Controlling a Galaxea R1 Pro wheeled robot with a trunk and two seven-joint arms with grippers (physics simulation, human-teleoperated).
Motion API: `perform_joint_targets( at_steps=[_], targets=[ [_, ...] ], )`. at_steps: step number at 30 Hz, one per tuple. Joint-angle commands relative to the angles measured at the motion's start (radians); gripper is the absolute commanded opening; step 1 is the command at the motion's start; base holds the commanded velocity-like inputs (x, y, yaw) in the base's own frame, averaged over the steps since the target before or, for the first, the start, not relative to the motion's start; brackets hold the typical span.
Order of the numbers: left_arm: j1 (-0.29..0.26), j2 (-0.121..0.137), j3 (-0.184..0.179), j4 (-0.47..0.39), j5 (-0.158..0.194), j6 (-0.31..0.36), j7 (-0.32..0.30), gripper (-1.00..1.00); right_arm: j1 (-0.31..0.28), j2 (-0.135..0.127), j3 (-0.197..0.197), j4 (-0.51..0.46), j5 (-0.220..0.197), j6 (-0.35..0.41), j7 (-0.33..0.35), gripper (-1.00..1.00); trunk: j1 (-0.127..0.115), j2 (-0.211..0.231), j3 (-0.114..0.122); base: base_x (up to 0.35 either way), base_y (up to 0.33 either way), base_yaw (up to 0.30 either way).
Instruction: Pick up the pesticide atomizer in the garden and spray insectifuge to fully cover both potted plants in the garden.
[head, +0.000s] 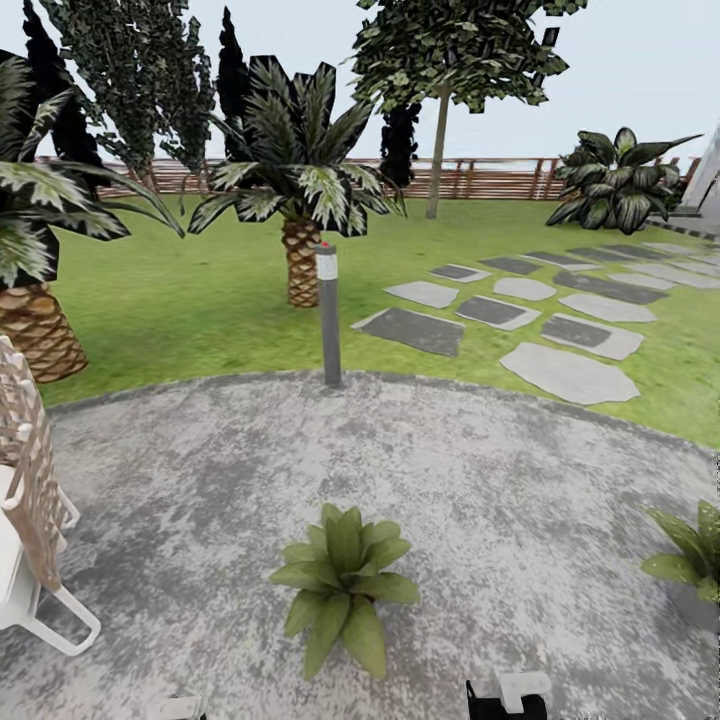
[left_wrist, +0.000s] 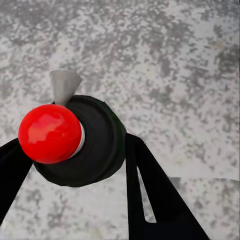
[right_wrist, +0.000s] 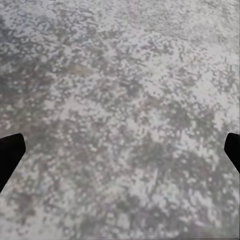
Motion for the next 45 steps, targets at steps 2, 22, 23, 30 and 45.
perform_joint_targets(
  at_steps=[2,22,23,30,45],
  targets=[
    [0.0,0.0,0.005,0.001,0.005,-0.001,-0.009,-1.0,-0.001,0.0,0.009,0.0,-0.006,-0.002,-0.004,1.0,0.0,0.0,0.001,0.021,0.303,-0.222],
    [0.0,0.0,0.005,0.001,0.005,-0.001,-0.009,-1.0,-0.001,0.0,0.009,0.0,-0.006,-0.002,-0.004,1.0,0.0,0.0,0.015,0.022,0.305,-0.222],
    [0.0,0.0,0.005,0.001,0.005,-0.001,-0.009,-1.0,-0.001,0.0,0.009,0.0,-0.006,-0.002,-0.004,1.0,0.0,0.0,0.015,0.0,0.295,-0.222],
    [0.0,0.0,0.005,0.001,0.005,-0.001,-0.009,-1.0,-0.001,0.001,0.009,0.0,-0.007,-0.002,-0.005,1.0,0.0,0.0,0.017,0.0,0.133,-0.099],
    [0.0,0.003,0.006,0.001,0.005,-0.001,-0.008,-1.0,-0.001,0.001,0.009,0.0,-0.007,-0.004,-0.005,1.0,0.0,0.0,0.023,0.0,0.002,-0.088]
  ],
)
